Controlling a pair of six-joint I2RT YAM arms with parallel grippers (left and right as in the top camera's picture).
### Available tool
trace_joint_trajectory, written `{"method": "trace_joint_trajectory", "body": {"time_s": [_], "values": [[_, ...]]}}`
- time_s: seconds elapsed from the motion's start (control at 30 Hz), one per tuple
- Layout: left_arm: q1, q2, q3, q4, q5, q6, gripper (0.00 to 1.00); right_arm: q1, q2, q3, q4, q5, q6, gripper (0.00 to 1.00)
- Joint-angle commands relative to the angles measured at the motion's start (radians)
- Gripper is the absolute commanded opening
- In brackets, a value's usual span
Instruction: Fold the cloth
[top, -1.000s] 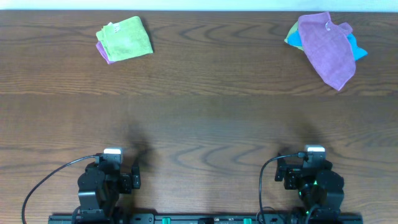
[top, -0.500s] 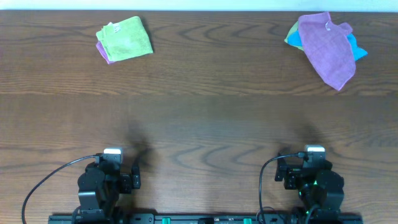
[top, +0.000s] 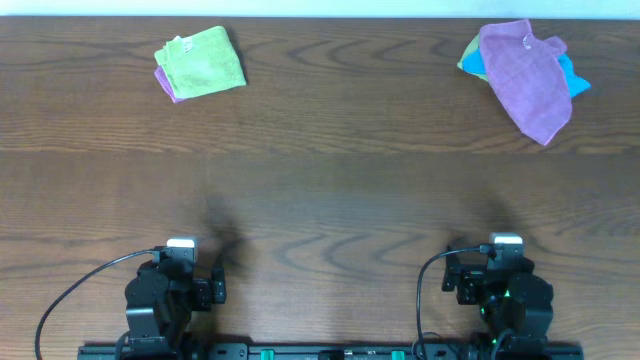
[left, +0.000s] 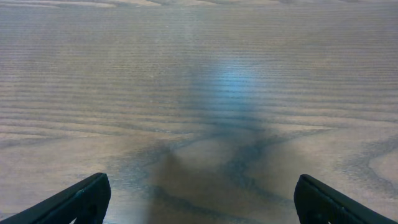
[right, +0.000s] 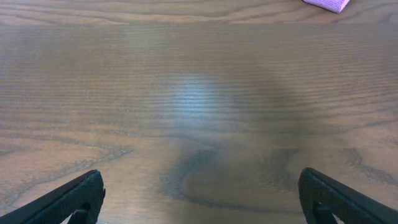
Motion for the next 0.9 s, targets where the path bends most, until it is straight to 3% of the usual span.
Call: {"method": "trace_joint_trajectory", "body": {"time_s": [0.0,0.77,0.87], "values": [[-0.005,-0.009,-0.026,-0.029,-0.012,0.022,0.96,-0.008,-0.011,-0.014,0.002,-0.011,-0.012,0.99],[-0.005,-0.009,-0.026,-0.029,-0.012,0.022,0.96,-0.008,-0.006,-0.013,0.003,-0.034,-0.011,0.99],[-0.005,-0.009,-0.026,-0.029,-0.012,0.022,0.96,-0.010,0.045,0.010,0.050,-0.025,0.053,0.99]]}}
